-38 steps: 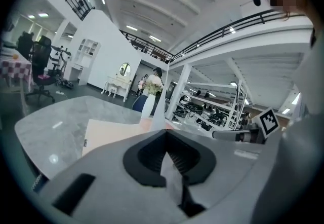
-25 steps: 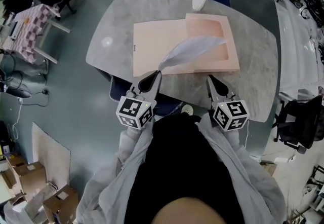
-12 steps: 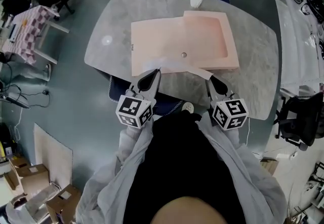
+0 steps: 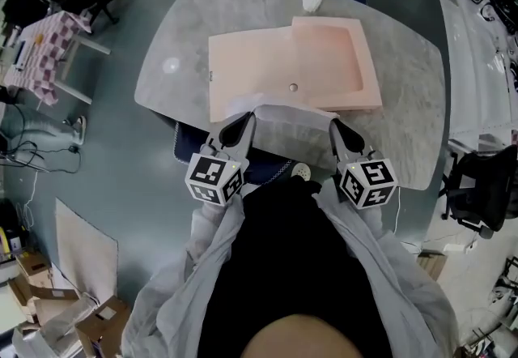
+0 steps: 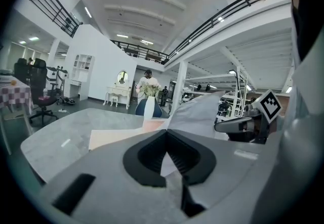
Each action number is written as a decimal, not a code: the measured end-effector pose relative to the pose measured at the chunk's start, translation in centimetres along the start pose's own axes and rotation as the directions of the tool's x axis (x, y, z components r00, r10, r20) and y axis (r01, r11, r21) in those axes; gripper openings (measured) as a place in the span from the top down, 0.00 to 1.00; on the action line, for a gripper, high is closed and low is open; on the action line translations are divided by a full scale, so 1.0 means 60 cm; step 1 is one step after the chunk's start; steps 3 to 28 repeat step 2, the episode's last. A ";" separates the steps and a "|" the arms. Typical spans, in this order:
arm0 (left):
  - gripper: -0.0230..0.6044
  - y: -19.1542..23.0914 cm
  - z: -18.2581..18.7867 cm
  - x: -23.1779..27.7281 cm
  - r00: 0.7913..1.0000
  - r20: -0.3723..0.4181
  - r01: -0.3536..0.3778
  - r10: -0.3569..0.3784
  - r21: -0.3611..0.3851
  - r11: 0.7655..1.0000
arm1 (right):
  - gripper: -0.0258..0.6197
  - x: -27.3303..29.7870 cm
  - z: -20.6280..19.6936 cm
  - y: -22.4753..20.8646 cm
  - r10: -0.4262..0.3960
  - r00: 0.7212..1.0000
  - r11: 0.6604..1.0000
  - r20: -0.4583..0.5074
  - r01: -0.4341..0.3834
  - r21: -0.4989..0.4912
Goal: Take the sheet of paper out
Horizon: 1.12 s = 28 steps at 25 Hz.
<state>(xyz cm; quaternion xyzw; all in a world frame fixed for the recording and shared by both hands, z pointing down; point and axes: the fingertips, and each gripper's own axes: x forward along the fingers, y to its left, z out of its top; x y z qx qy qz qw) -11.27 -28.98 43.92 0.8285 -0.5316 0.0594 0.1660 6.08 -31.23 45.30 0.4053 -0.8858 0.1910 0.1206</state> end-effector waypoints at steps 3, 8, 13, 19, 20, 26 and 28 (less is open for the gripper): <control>0.96 -0.001 -0.001 -0.001 1.000 0.000 0.001 -0.001 0.001 1.000 | 0.94 -0.001 0.000 0.000 -0.003 1.000 1.000 0.001 0.003 0.000; 0.96 -0.001 -0.001 -0.001 1.000 0.000 0.001 -0.001 0.001 1.000 | 0.94 -0.001 0.000 0.000 -0.003 1.000 1.000 0.001 0.003 0.000; 0.96 -0.001 -0.001 -0.001 1.000 0.000 0.001 -0.001 0.001 1.000 | 0.94 -0.001 0.000 0.000 -0.003 1.000 1.000 0.001 0.003 0.000; 0.96 -0.001 -0.001 -0.001 1.000 0.000 0.001 -0.001 0.001 1.000 | 0.94 -0.001 0.000 0.000 -0.003 1.000 1.000 0.001 0.003 0.000; 0.96 -0.001 -0.001 -0.001 1.000 0.000 0.001 -0.001 0.001 1.000 | 0.94 -0.001 0.000 0.000 -0.003 1.000 1.000 0.001 0.003 0.000; 0.96 -0.001 -0.001 -0.001 1.000 0.000 0.001 -0.001 0.001 1.000 | 0.94 -0.001 0.000 0.000 -0.003 1.000 1.000 0.001 0.003 0.000; 0.96 -0.001 -0.001 -0.001 1.000 0.000 0.001 -0.001 0.001 1.000 | 0.94 -0.001 0.000 0.000 -0.003 1.000 1.000 0.001 0.003 0.000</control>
